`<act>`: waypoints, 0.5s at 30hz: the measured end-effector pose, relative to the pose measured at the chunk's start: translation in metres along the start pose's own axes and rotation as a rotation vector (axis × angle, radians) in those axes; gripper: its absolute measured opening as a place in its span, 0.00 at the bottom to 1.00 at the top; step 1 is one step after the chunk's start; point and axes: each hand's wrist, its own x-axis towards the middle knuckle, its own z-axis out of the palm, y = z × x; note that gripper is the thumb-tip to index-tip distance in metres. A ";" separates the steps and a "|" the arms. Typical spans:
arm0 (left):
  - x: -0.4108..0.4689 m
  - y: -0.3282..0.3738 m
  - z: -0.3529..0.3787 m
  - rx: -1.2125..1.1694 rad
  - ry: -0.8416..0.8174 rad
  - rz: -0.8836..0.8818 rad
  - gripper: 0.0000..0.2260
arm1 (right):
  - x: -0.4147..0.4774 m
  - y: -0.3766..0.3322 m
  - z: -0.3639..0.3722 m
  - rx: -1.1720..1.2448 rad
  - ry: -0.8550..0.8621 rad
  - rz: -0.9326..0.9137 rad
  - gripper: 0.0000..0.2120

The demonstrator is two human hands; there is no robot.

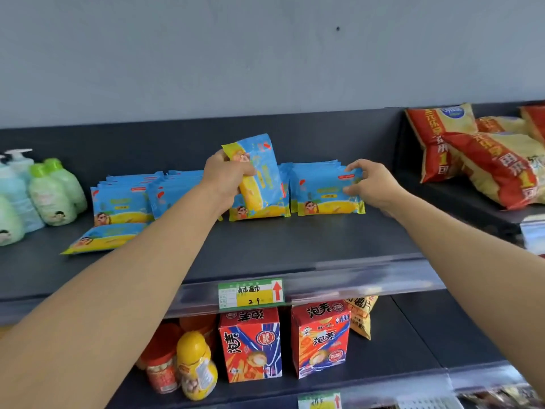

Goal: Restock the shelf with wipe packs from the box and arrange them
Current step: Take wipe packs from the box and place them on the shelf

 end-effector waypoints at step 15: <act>0.007 -0.037 -0.001 -0.034 0.059 -0.162 0.11 | 0.033 0.025 0.039 -0.361 0.306 -0.047 0.26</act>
